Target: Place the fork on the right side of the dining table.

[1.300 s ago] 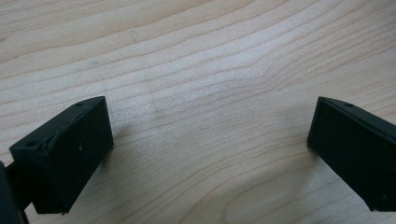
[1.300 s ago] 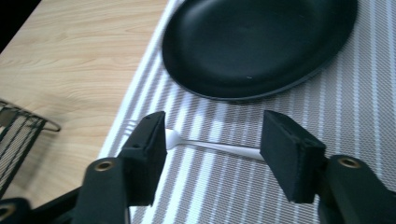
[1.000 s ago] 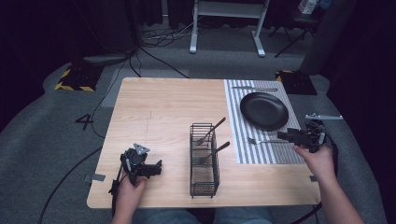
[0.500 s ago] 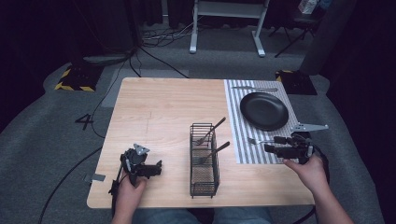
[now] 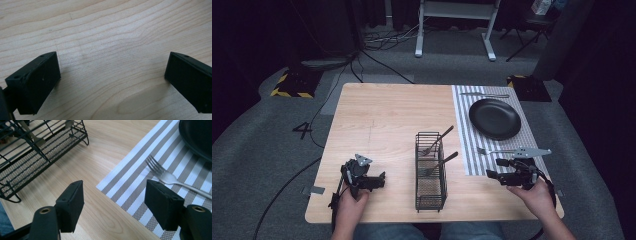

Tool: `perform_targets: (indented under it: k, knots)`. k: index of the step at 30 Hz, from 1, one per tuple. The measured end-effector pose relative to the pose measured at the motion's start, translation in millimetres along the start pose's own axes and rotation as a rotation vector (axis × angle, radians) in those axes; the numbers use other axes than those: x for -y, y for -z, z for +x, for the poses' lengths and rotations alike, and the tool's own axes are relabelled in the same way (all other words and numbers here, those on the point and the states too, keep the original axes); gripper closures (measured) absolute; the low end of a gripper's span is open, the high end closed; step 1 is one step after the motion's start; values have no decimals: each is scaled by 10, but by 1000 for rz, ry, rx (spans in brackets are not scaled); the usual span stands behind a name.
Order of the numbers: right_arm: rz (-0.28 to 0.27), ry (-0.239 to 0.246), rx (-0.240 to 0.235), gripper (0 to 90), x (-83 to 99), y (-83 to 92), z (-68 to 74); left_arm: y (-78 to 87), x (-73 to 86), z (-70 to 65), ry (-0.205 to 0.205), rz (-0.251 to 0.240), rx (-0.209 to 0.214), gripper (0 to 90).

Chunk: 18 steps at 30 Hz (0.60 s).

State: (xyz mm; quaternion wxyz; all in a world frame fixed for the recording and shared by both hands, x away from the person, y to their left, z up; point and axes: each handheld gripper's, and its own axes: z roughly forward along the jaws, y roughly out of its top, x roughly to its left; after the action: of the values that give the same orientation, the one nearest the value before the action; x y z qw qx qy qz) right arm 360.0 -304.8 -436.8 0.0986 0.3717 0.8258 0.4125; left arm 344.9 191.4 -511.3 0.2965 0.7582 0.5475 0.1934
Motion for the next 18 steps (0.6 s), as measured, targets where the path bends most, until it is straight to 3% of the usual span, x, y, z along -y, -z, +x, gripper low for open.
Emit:
perform_targets:
  k: [11,18]
  knots:
    - [26,9,27,324,297,-158,-40,0,0,0,0,0,0,2]
    - [37,62,31,323,429,-252,2,0,0,0,0,0,0,2]
